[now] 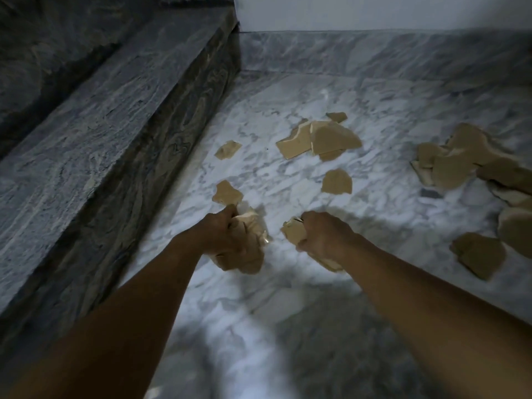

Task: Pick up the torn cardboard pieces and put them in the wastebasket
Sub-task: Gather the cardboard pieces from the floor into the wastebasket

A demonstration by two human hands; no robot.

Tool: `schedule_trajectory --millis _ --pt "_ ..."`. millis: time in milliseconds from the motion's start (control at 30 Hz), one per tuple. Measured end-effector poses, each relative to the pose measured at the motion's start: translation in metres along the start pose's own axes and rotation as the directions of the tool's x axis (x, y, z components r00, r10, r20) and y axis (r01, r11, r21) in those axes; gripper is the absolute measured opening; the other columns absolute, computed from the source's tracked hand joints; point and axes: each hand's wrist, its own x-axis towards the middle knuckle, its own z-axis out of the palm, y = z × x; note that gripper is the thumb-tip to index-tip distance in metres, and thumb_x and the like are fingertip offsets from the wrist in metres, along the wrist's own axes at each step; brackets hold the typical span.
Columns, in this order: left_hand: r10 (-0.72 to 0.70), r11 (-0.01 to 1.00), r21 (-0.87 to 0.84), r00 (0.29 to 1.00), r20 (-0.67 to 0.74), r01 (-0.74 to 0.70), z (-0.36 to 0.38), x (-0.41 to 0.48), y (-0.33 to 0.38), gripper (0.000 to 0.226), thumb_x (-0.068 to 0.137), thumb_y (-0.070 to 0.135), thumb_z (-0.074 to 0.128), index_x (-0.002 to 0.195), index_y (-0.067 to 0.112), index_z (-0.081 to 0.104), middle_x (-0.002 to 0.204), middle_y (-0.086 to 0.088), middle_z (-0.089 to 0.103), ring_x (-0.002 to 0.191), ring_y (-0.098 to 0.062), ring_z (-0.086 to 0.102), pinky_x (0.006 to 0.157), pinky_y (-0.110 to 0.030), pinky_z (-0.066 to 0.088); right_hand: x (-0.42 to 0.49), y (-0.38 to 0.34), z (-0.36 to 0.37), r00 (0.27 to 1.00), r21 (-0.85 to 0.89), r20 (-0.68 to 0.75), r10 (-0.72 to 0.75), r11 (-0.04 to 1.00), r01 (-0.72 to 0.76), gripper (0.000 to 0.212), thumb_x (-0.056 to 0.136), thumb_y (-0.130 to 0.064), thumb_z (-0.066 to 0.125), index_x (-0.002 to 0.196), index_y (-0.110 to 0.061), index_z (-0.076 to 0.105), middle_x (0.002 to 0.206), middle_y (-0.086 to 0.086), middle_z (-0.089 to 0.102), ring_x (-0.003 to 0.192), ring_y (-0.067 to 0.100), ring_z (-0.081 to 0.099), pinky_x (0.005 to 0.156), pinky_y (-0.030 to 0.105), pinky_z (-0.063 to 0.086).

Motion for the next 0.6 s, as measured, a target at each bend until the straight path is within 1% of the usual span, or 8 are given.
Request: schedule_trajectory --millis 100,167,233,300,400,467,533,600 --pt "-0.028 0.999 -0.039 1.000 0.003 0.028 -0.008 -0.004 0.007 0.073 0.069 0.023 0.085 0.121 0.025 0.034 0.093 -0.004 0.061 0.086 -0.023 0.060 0.068 -0.034 0.048 -0.014 0.004 -0.002 1.000 -0.052 0.010 -0.027 0.998 0.028 0.042 0.086 -0.030 0.071 0.125 -0.021 0.057 0.123 0.007 0.062 0.109 0.029 0.063 0.085 0.035 0.049" --pt "-0.071 0.997 0.028 0.997 0.007 0.071 -0.022 -0.004 0.020 0.062 0.072 0.026 0.084 0.122 0.018 0.048 0.098 -0.003 0.061 0.087 -0.019 0.056 0.072 -0.028 0.042 -0.023 0.012 -0.021 1.000 0.026 0.006 0.009 1.000 -0.009 0.043 0.086 -0.034 0.070 0.126 -0.025 0.058 0.125 0.006 0.062 0.111 0.030 0.062 0.086 0.033 0.048" --pt "-0.121 0.989 0.086 0.992 -0.026 0.123 -0.042 -0.004 0.031 0.048 0.071 0.029 0.084 0.111 0.012 0.062 0.095 -0.004 0.063 0.083 -0.017 0.056 0.072 -0.026 0.042 -0.029 0.019 -0.053 0.996 0.205 -0.036 0.083 0.976 -0.074 0.052 0.079 -0.047 0.075 0.124 -0.028 0.058 0.119 0.003 0.064 0.108 0.030 0.063 0.087 0.033 0.051" --pt "-0.114 0.987 0.109 0.993 -0.039 0.117 -0.062 0.001 0.042 0.041 0.071 0.028 0.084 0.104 0.012 0.065 0.088 -0.001 0.061 0.080 -0.017 0.056 0.071 -0.026 0.043 -0.028 0.026 -0.087 0.982 0.332 -0.095 0.160 0.935 -0.120 0.064 0.068 -0.054 0.082 0.121 -0.028 0.059 0.112 0.001 0.065 0.103 0.029 0.064 0.082 0.032 0.051" --pt "-0.102 0.982 0.156 0.994 -0.029 0.105 -0.085 0.014 0.048 0.032 0.069 0.025 0.084 0.095 0.016 0.069 0.087 0.000 0.064 0.084 -0.018 0.062 0.072 -0.028 0.047 -0.010 0.031 -0.121 0.960 0.345 -0.148 0.237 0.922 -0.175 0.071 0.055 -0.058 0.087 0.112 -0.022 0.065 0.108 0.003 0.069 0.098 0.027 0.067 0.080 0.032 0.055" --pt "-0.121 0.975 0.186 0.992 -0.028 0.124 -0.088 0.028 0.043 0.037 0.057 0.031 0.083 0.089 0.021 0.069 0.104 -0.006 0.067 0.097 -0.026 0.065 0.077 -0.032 0.054 0.011 0.030 -0.123 0.953 0.333 -0.154 0.262 0.922 -0.200 0.069 0.054 -0.062 0.082 0.110 -0.024 0.066 0.105 0.004 0.070 0.097 0.026 0.067 0.083 0.037 0.057" --pt "-0.114 0.970 0.213 0.993 -0.010 0.114 -0.078 0.053 0.024 0.058 0.049 0.039 0.079 0.105 0.025 0.067 0.134 -0.007 0.050 0.121 -0.030 0.052 0.095 -0.039 0.050 0.039 0.031 -0.112 0.954 0.336 -0.141 0.264 0.920 -0.205 0.056 0.062 -0.061 0.077 0.103 -0.024 0.065 0.099 0.004 0.069 0.094 0.028 0.066 0.083 0.039 0.057" --pt "-0.092 0.987 0.136 0.996 0.004 0.091 -0.069 0.075 0.006 0.073 0.053 0.037 0.080 0.122 0.022 0.057 0.143 -0.008 0.041 0.131 -0.028 0.041 0.103 -0.037 0.043 0.063 0.032 -0.094 0.945 0.304 -0.132 0.300 0.919 -0.250 0.052 0.072 -0.065 0.064 0.104 -0.024 0.059 0.110 0.009 0.064 0.102 0.031 0.061 0.087 0.039 0.054"
